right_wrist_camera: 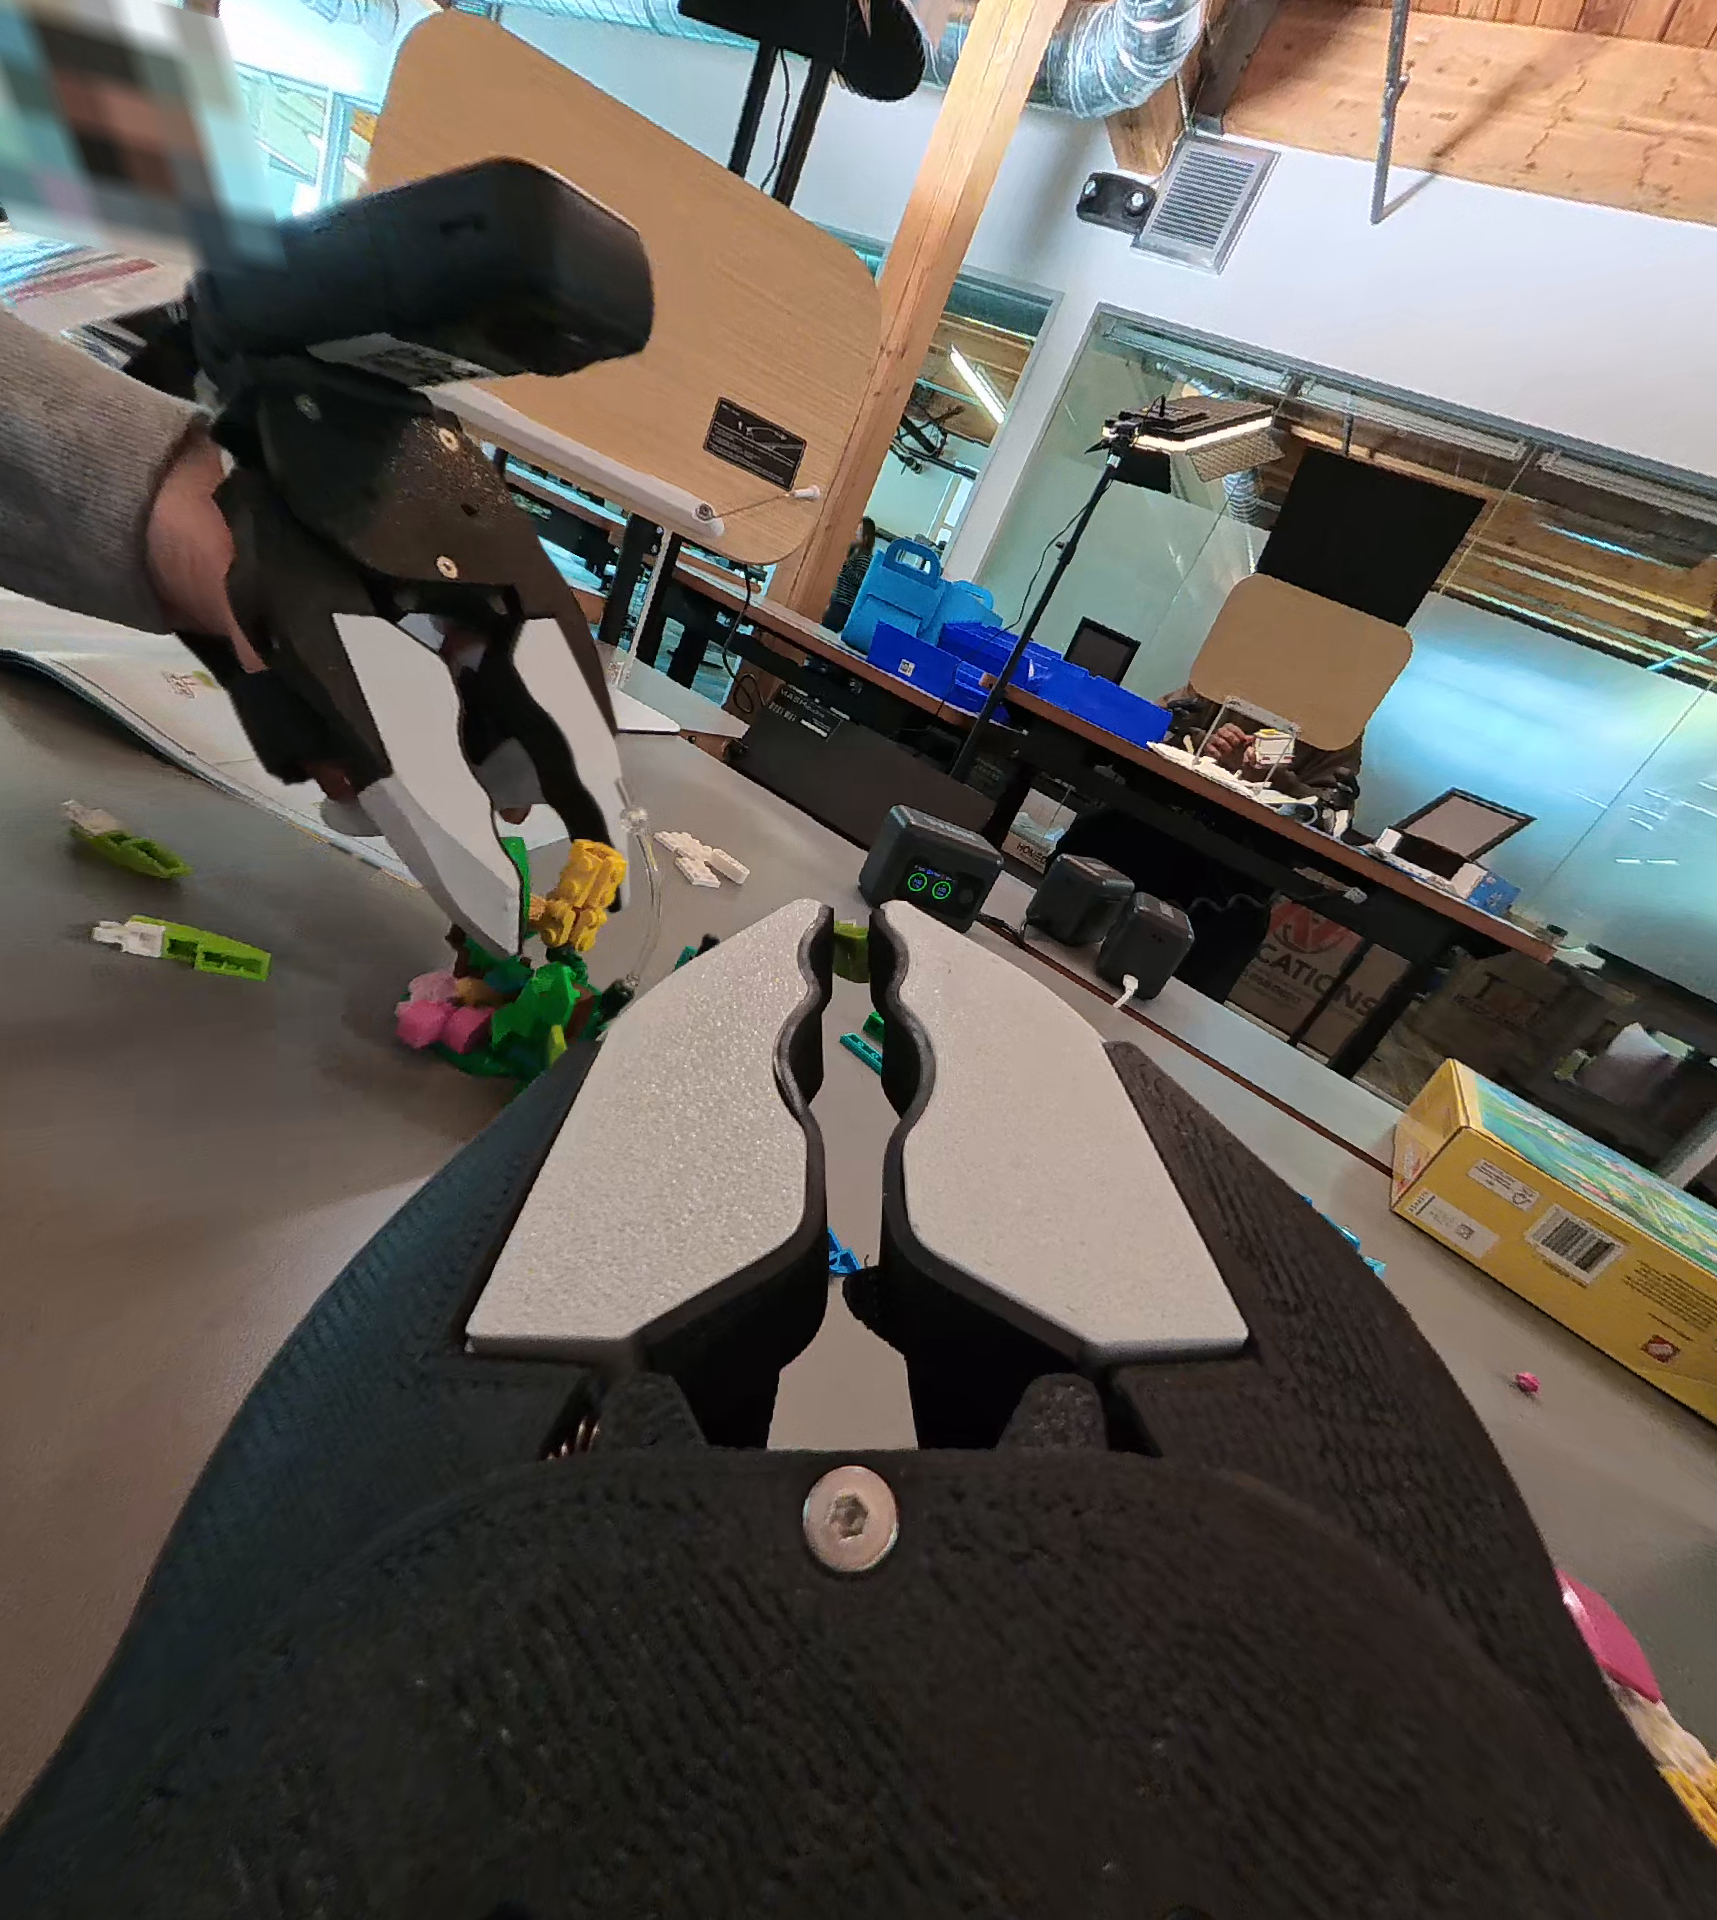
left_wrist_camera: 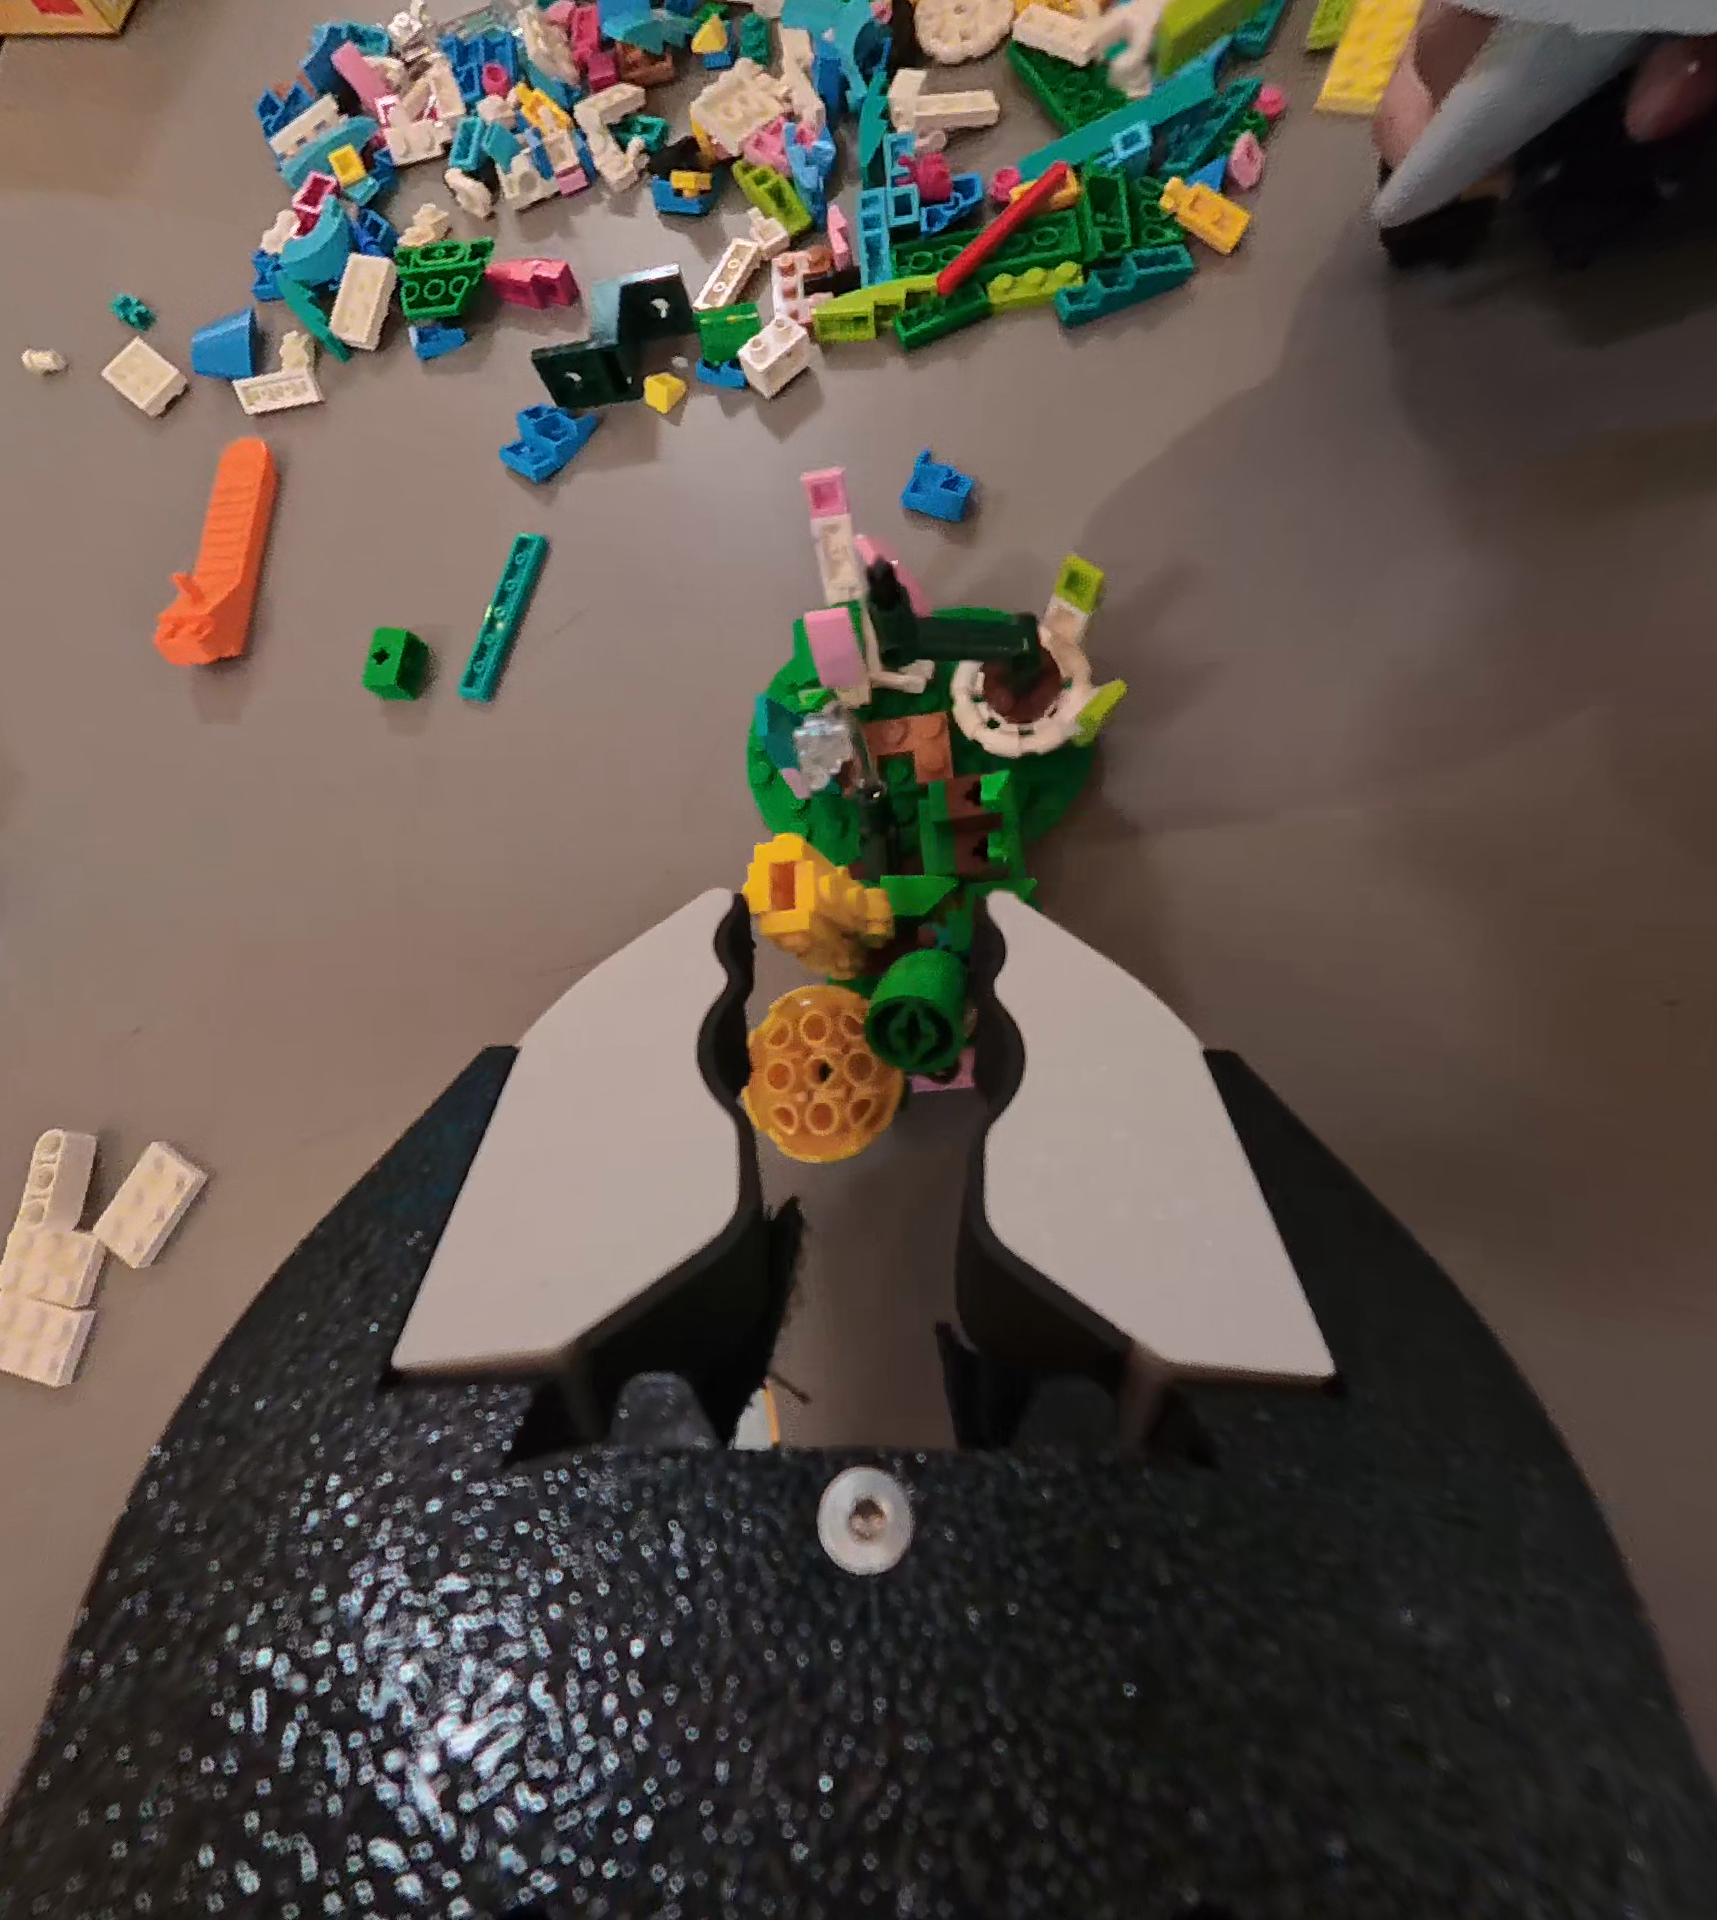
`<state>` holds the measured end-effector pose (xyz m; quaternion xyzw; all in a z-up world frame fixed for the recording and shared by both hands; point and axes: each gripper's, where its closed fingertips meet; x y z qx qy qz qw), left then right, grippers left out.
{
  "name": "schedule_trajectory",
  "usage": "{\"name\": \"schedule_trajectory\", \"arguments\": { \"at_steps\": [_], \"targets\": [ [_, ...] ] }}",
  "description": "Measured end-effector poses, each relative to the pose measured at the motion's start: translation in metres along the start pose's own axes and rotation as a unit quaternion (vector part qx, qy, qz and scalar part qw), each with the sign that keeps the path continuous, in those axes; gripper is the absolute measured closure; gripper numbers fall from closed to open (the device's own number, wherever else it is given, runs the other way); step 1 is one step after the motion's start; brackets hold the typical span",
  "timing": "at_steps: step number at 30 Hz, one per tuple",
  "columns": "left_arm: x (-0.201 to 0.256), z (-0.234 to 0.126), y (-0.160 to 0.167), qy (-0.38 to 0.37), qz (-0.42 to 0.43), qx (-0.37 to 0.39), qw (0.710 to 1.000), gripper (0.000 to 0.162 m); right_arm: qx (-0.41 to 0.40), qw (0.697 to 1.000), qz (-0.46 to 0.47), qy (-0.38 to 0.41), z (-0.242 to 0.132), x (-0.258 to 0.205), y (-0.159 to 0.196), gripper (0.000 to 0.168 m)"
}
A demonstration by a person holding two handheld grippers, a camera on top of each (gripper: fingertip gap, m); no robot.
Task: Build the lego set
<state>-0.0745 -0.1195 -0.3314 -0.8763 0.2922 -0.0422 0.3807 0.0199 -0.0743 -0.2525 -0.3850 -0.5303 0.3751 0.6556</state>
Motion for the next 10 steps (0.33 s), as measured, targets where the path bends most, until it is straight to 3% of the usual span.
{"name": "schedule_trajectory", "arguments": {
  "at_steps": [10],
  "targets": [
    [0.035,0.002,-0.011,0.028,0.013,0.016,0.999,0.122,0.000,1.000,-0.001,-0.001,0.000,0.000,0.000,0.164]
  ]
}}
Point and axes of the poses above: each gripper's, where its closed fingertips meet, z out along the fingers, y out of its underside, x = y × z across the jaws, and after that the axes turned 1 degree about -x, right-handed
